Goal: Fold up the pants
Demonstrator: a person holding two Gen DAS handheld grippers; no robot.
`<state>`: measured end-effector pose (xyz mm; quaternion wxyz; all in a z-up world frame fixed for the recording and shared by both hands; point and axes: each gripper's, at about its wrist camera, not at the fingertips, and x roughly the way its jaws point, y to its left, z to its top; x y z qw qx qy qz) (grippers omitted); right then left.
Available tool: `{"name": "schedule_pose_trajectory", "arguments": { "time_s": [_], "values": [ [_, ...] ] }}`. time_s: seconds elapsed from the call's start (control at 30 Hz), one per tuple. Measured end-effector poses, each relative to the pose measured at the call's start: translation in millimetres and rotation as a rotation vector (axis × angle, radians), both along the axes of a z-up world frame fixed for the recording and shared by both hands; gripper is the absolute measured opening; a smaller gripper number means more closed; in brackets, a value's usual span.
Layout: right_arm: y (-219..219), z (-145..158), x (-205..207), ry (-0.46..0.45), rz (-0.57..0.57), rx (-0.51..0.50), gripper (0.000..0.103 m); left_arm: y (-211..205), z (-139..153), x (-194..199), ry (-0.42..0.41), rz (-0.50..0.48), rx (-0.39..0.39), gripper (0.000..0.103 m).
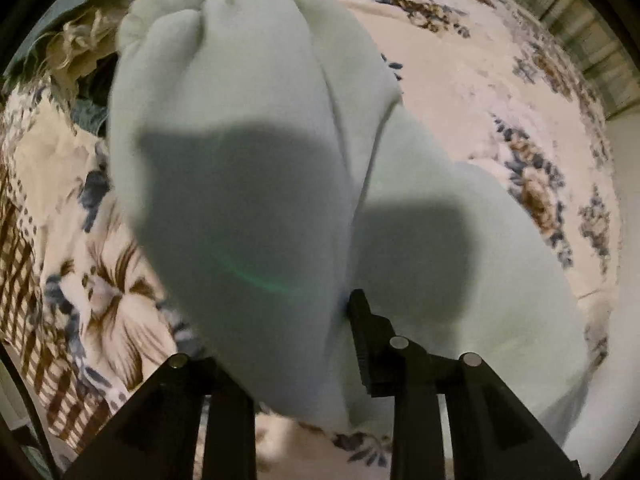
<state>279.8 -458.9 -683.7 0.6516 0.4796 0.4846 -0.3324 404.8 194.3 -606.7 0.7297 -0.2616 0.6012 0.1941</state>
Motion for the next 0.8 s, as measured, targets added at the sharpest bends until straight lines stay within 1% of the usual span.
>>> {"name": "schedule_pose_trajectory", "arguments": {
  "time_s": [0.07, 0.13, 0.2, 0.23, 0.3, 0.37, 0.4, 0.43, 0.5, 0.57, 0.6, 0.63, 0.67, 0.7, 0.73, 0.77, 0.8],
  "values": [
    [13.3, 14.4, -5.2, -0.046, -0.007, 0.007, 0.066, 1.7, 10.6, -11.6, -0.022, 0.022, -0.039, 0.032],
    [38.7, 27.3, -3.7, -0.065, 0.039, 0.026, 0.066, 2.9, 22.0, -26.2, -0.052, 0.043, -0.085, 0.044],
    [90.3, 36.6, 9.5, -0.104, 0.180, 0.097, 0.066, 4.9, 31.4, -37.0, -0.061, 0.058, -0.099, 0.071],
    [116.9, 37.1, 17.3, -0.111, 0.255, 0.138, 0.066, 7.6, 34.3, -40.7, -0.072, 0.066, -0.110, 0.073],
    [191.0, 33.7, 35.7, -0.121, 0.446, 0.250, 0.066, 16.9, 35.5, -40.6, -0.086, 0.087, -0.128, 0.073],
    [250.9, 27.0, 46.2, -0.131, 0.566, 0.327, 0.066, 30.0, 32.7, -36.3, -0.085, 0.114, -0.143, 0.073],
    [278.7, 21.0, 51.4, -0.128, 0.604, 0.350, 0.066, 42.1, 30.4, -31.7, -0.088, 0.150, -0.158, 0.073],
    [301.2, 14.0, 56.0, -0.118, 0.622, 0.362, 0.066, 48.6, 29.4, -29.3, -0.094, 0.171, -0.162, 0.073],
    [324.3, 3.3, 60.4, -0.107, 0.612, 0.385, 0.066, 68.1, 25.1, -17.9, -0.090, 0.208, -0.156, 0.073],
    [340.1, -14.3, 59.2, -0.051, 0.558, 0.421, 0.066, 83.8, 17.3, -6.0, -0.085, 0.225, -0.157, 0.073],
    [344.6, -21.9, 55.9, -0.033, 0.519, 0.451, 0.065, 90.7, 12.6, 0.6, -0.078, 0.233, -0.155, 0.072],
    [348.2, -27.8, 58.6, -0.035, 0.487, 0.478, 0.065, 95.7, 8.4, 5.4, -0.079, 0.236, -0.161, 0.072],
    [352.2, -31.2, 51.9, -0.045, 0.466, 0.491, 0.059, 100.2, 5.3, 9.9, -0.080, 0.233, -0.160, 0.063],
    [355.8, -32.9, 48.0, -0.058, 0.458, 0.480, 0.049, 103.9, 4.6, 15.5, -0.092, 0.225, -0.148, 0.037],
    [358.3, -32.2, 47.8, -0.075, 0.454, 0.455, 0.047, 105.8, 5.7, 19.5, -0.111, 0.206, -0.145, 0.025],
    [358.5, -32.6, 52.3, -0.079, 0.459, 0.436, 0.047, 106.3, 6.7, 22.5, -0.117, 0.187, -0.136, 0.015],
    [358.8, -31.0, 54.2, -0.089, 0.463, 0.422, 0.047, 105.4, 10.9, 25.0, -0.133, 0.159, -0.113, 0.013]
  ]
}}
